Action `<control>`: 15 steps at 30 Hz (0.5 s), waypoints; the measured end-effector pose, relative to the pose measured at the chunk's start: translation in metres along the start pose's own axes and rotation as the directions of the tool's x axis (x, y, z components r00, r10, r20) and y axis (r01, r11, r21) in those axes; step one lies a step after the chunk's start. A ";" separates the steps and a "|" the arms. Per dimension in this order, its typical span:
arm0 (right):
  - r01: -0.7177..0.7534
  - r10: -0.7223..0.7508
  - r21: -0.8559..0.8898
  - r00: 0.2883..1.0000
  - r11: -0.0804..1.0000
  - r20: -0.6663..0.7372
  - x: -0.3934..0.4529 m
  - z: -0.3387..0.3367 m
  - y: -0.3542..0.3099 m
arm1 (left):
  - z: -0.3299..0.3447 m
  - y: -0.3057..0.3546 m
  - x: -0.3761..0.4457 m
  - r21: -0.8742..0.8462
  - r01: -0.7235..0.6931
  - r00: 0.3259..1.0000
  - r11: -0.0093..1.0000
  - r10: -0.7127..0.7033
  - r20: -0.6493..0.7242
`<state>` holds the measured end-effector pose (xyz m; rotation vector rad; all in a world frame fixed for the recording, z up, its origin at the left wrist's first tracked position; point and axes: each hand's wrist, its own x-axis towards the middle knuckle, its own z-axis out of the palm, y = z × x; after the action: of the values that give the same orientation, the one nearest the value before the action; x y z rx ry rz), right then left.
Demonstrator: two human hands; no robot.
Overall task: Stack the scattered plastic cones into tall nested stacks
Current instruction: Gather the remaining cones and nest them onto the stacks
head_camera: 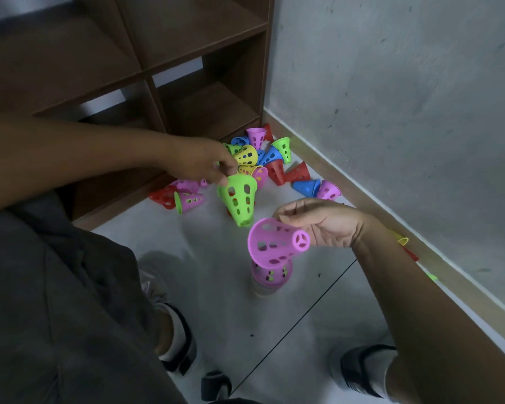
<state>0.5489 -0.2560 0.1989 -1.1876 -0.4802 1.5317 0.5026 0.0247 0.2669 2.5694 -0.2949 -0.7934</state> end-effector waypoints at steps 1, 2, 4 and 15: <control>-0.019 0.019 -0.015 1.000 1.000 -0.004 -0.001 0.000 0.001 | -0.004 0.001 -0.001 -0.032 0.011 1.000 0.999 -0.012 -0.013; -0.040 0.039 -0.027 0.999 0.999 -0.009 -0.001 -0.002 0.002 | -0.007 0.001 -0.001 -0.069 0.018 1.000 0.997 -0.019 -0.018; -0.098 0.097 -0.055 0.995 0.994 -0.019 -0.003 -0.005 0.004 | -0.010 0.001 -0.006 -0.141 0.028 1.000 0.990 -0.030 -0.010; -0.334 0.305 -0.149 0.934 0.931 -0.188 0.003 -0.019 0.019 | 0.007 0.018 -0.012 -0.600 0.153 0.979 0.785 -0.038 0.200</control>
<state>0.5558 -0.2653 0.1744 -1.5789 -0.3301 1.6754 0.4874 0.0103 0.2757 1.9081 0.0501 -0.9692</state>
